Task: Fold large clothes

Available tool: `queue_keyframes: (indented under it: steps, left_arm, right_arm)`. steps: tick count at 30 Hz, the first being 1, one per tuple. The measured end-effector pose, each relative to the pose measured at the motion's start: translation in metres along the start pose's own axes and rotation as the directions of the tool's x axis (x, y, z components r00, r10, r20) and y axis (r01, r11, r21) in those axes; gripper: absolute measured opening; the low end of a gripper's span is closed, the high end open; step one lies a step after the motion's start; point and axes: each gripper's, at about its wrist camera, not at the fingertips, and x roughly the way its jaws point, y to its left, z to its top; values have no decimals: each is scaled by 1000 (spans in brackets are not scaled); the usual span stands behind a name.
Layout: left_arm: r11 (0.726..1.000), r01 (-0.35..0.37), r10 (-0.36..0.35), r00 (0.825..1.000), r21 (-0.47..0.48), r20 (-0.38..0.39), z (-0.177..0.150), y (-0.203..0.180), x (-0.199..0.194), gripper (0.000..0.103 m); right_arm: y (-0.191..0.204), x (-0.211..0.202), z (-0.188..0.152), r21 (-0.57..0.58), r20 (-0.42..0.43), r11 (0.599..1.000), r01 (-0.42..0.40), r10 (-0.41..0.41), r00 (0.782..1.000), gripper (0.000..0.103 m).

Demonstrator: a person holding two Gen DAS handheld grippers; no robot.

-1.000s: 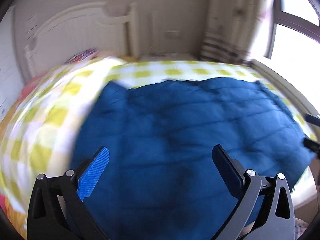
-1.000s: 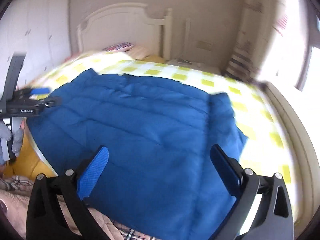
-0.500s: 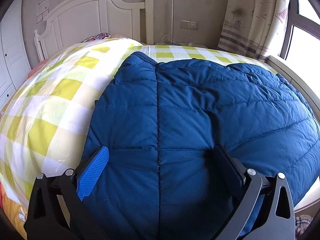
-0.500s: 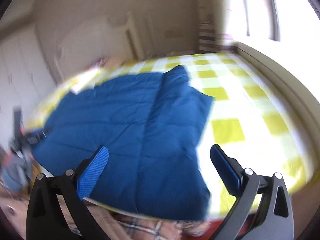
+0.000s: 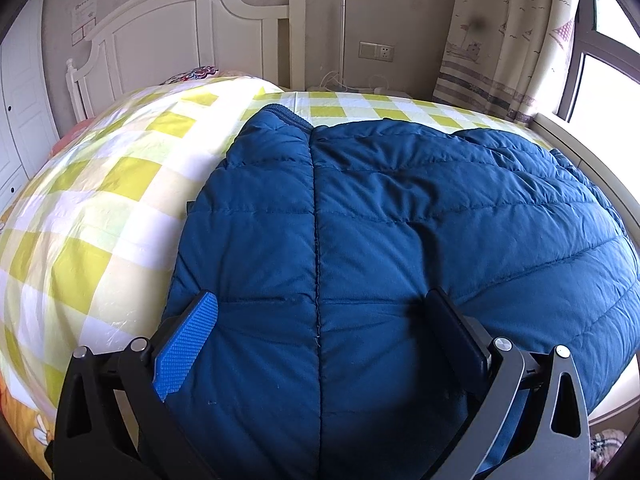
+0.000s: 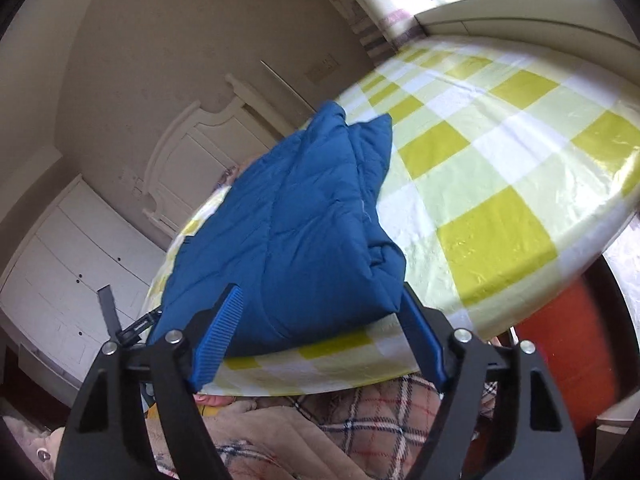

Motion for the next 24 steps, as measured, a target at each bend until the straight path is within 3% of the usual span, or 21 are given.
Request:
queue_keyframes:
  steps: [6, 10, 13, 14, 17, 20, 21, 24]
  left_arm:
    - [1000, -4, 4, 1000, 3, 2, 1, -1, 2, 99]
    - [1000, -9, 9, 1000, 7, 1, 1, -1, 3, 99]
    - [1000, -7, 7, 1000, 8, 1, 1, -1, 3, 99]
    - [1000, -7, 7, 1000, 9, 1, 1, -2, 3, 99]
    - [1000, -7, 7, 1000, 8, 3, 1, -3, 3, 99]
    - [1000, -12, 12, 1000, 6, 9, 0, -4, 2, 99]
    - [1000, -9, 9, 1000, 5, 10, 0, -4, 2, 99]
    - [1000, -9, 9, 1000, 8, 8, 0, -6, 2, 99]
  right_arm:
    - [6, 12, -5, 18, -37, 998, -63, 64, 997, 78]
    - [27, 32, -2, -9, -88, 1000, -17, 17, 996, 81]
    - [40, 49, 8, 33, -130, 999, 25, -21, 991, 89]
    - [42, 53, 11, 50, -130, 998, 37, -30, 991, 93]
    - [46, 70, 20, 88, -99, 994, 60, -51, 994, 93]
    - [44, 70, 20, 97, -6, 995, 38, -38, 999, 51]
    - [42, 66, 19, 94, 28, 995, 8, -10, 1000, 44]
    - [43, 59, 12, 68, 69, 998, -5, 1, 998, 39]
